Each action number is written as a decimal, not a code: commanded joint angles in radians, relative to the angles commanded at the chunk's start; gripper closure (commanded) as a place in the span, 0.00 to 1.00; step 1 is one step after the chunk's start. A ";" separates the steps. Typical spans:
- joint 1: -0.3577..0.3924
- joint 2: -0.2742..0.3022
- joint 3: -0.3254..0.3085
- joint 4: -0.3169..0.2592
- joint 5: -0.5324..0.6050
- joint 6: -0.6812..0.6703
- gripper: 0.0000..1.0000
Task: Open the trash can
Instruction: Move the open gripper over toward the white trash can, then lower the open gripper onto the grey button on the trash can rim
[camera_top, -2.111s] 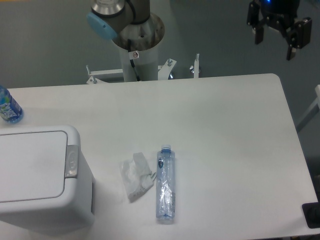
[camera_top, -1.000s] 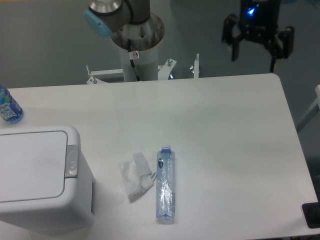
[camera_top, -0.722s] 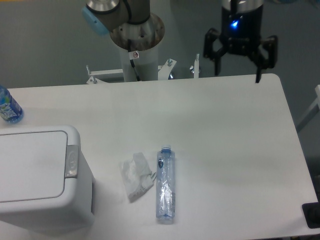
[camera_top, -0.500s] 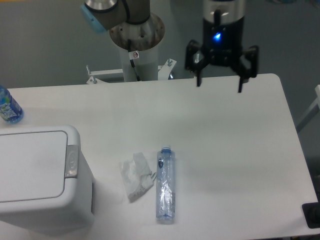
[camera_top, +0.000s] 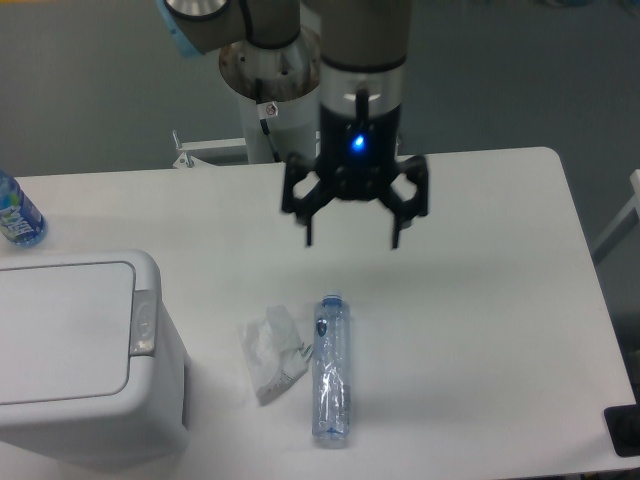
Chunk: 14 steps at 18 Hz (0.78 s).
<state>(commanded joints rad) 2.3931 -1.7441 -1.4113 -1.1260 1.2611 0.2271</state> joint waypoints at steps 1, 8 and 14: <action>-0.011 -0.009 0.002 0.005 -0.009 -0.002 0.00; -0.100 -0.060 0.011 0.083 -0.011 -0.063 0.00; -0.149 -0.087 0.012 0.120 -0.009 -0.083 0.00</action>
<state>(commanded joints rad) 2.2443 -1.8315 -1.3990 -1.0063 1.2517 0.1442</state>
